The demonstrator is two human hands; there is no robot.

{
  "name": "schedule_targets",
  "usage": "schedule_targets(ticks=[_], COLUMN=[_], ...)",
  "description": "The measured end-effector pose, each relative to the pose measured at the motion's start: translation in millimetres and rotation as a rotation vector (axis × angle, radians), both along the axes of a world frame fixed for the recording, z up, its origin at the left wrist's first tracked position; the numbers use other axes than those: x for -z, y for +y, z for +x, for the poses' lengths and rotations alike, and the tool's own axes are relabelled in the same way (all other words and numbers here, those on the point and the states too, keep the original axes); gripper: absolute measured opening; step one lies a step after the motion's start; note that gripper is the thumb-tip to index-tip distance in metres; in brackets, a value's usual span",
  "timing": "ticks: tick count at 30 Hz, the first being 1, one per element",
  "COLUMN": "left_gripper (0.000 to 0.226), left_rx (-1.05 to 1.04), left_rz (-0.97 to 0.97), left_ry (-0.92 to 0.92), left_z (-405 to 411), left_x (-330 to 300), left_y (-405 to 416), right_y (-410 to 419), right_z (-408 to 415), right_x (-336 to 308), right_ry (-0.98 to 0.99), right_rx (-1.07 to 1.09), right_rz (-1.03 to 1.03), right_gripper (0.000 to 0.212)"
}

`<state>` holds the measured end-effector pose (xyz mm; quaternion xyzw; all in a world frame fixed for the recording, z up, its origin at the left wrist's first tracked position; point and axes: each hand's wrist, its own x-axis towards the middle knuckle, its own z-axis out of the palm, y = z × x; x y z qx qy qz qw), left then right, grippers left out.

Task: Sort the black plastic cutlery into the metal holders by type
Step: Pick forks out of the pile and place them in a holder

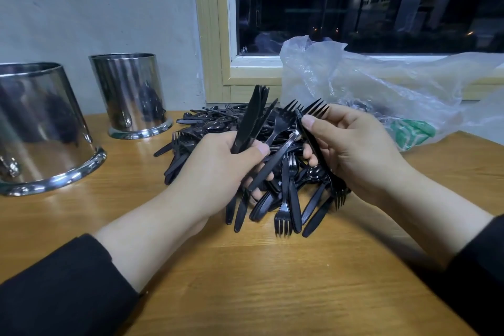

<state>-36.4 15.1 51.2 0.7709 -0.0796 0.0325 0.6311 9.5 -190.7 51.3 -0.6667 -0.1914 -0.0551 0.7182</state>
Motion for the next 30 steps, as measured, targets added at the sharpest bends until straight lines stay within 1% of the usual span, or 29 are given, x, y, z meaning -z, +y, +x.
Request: schedule_targets(ticks=[4, 8, 11, 13, 16, 18, 22, 24, 27, 30], left_gripper=[0.019, 0.018, 0.021, 0.021, 0.017, 0.017, 0.018, 0.018, 0.018, 0.018], left_rx=[0.031, 0.079, 0.094, 0.064, 0.007, -0.015, -0.011, -0.003, 0.005, 0.009], left_rz=[0.055, 0.085, 0.113, 0.082, -0.02, -0.071, -0.099, -0.094, -0.093, -0.1], left_ry=[-0.002, 0.011, 0.001, -0.005, -0.003, 0.017, 0.032, 0.029, 0.028, 0.028], left_z=[-3, -4, -3, -2, 4, 7, 9, 9, 9, 9], left_x=[0, 1, 4, 4, 4, 4, 7, 8, 8, 9], left_y=[-2, -4, -5, -4, 2, 5, 6, 6, 6, 7], right_y=[2, 3, 5, 6, 3, 1, 3, 4, 1, -2], right_z=[-1, -3, -4, -6, -6, -7, -13, -15, -17, -18], right_x=[1, 1, 1, -1, -3, -5, -13, -15, -17, -21], right_ry=[-0.053, -0.068, -0.07, -0.076, -0.086, -0.122, -0.186, -0.21, -0.309, -0.402], right_rx=[0.089, 0.104, 0.118, 0.122, 0.163, 0.207, 0.232, 0.258, 0.372, 0.476], right_rz=[-0.069, -0.075, -0.097, -0.111, -0.166, -0.193, -0.106, -0.075, -0.092, -0.121], right_gripper=[0.014, 0.015, 0.022, 0.02, 0.016, 0.021, 0.027, 0.034, 0.044, 0.048])
